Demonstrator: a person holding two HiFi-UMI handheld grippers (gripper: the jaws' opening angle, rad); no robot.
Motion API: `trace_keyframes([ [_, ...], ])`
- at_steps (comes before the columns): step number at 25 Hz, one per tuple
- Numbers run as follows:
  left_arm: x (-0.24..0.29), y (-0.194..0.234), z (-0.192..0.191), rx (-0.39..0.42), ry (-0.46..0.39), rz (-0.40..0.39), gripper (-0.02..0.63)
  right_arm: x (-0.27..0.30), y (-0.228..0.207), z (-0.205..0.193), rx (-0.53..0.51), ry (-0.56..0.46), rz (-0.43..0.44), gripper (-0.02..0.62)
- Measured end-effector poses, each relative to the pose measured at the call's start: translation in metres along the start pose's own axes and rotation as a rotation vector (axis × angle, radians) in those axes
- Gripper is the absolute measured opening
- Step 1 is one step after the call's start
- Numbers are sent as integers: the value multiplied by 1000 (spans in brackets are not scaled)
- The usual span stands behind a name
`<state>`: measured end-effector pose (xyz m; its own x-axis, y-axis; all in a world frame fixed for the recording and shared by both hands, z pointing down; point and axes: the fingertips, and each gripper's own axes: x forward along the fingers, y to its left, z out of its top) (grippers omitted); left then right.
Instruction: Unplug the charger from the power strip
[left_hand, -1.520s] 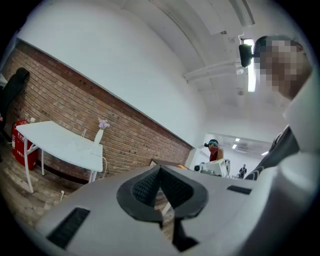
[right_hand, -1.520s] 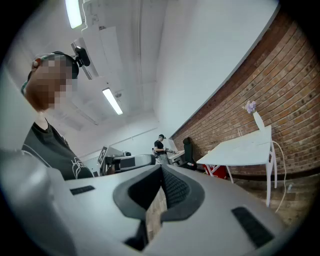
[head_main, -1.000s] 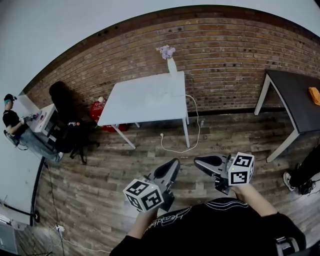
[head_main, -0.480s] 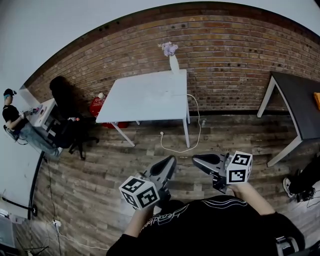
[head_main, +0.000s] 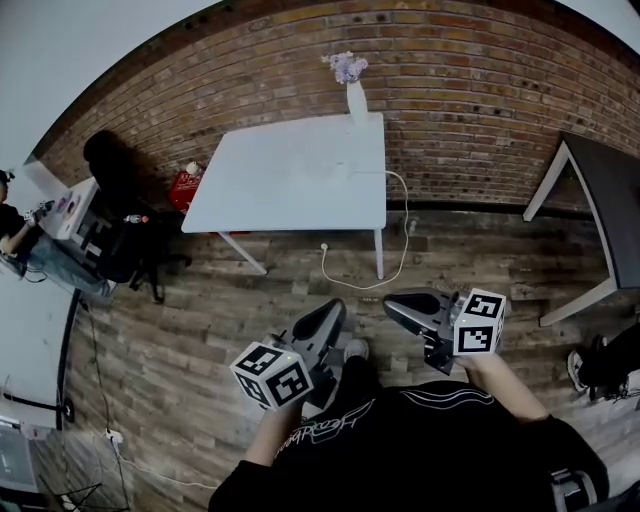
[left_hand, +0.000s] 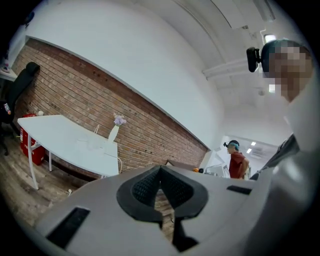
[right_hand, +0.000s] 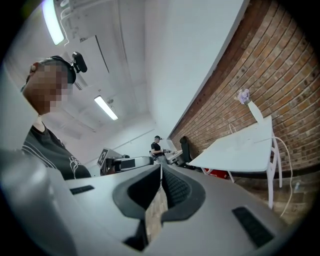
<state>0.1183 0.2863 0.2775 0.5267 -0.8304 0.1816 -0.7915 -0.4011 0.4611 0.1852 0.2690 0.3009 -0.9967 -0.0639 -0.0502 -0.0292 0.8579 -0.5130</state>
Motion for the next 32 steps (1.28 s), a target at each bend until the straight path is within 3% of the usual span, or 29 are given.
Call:
trace_keyframes([
  [6, 42, 80, 39, -38, 47, -23, 3, 52, -66, 32, 31, -9, -51, -1],
  [17, 121, 248, 116, -21, 125, -39, 3, 155, -198, 84, 81, -16, -171, 0],
  [24, 146, 324, 128, -11, 162, -7, 5, 171, -249, 103, 98, -37, -250, 0],
  [32, 179, 386, 135, 38, 169, 69, 5, 178, -291, 100, 130, -27, -263, 0],
])
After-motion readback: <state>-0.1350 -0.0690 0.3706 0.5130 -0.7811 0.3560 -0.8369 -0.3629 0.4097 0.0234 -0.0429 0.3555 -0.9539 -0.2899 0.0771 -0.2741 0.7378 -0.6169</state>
